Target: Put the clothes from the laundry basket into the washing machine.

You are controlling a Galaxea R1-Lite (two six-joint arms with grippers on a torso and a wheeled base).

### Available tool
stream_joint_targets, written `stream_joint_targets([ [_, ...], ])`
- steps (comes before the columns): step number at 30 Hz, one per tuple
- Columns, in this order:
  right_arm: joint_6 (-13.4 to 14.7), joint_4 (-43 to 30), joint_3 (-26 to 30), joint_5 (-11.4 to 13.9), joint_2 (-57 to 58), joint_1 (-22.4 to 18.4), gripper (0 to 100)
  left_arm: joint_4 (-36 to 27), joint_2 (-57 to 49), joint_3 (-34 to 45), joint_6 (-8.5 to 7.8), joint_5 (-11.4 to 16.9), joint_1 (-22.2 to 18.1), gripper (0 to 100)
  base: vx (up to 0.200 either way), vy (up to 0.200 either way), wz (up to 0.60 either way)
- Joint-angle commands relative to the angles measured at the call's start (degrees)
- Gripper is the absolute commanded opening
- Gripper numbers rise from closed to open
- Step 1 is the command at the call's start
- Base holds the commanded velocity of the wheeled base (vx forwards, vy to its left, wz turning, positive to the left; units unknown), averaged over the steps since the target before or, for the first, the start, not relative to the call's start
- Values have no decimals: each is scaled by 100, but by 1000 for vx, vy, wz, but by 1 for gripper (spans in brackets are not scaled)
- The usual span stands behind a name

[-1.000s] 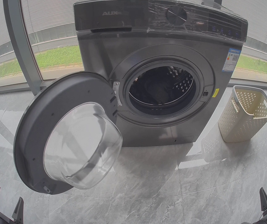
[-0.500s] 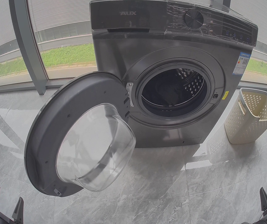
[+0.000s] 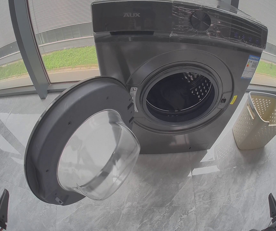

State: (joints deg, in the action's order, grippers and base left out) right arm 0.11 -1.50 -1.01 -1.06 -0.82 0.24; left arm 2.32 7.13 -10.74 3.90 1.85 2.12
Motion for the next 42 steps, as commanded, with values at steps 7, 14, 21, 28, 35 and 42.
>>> stream_joint_targets([
  [7, -2, 1, 48, 1, -6, 2, 100, 1104, 3769, -710, 58, 254, 491, 100, 0, 0, 0],
  [14, -2, 1, 48, 1, -6, 2, 100, 1869, 4965, -974, 49, 606, 588, 100, 0, 0, 0],
  [21, -2, 1, 48, 1, 3, 2, 100, 1869, 4982, -1141, 76, 1678, 1018, 100, 0, 0, 0],
  [28, -2, 1, 48, 1, 3, 2, 100, 1834, 4297, -1264, 858, 1792, 2266, 100, 0, 0, 0],
  [35, -2, 1, 48, 1, -6, 2, 100, 1720, 4007, -1088, 902, 1722, 2302, 100, 0, 0, 0],
  [42, -2, 1, 48, 1, 3, 2, 100, 1263, 3927, -991, 638, 1353, 2240, 100, 0, 0, 0],
])
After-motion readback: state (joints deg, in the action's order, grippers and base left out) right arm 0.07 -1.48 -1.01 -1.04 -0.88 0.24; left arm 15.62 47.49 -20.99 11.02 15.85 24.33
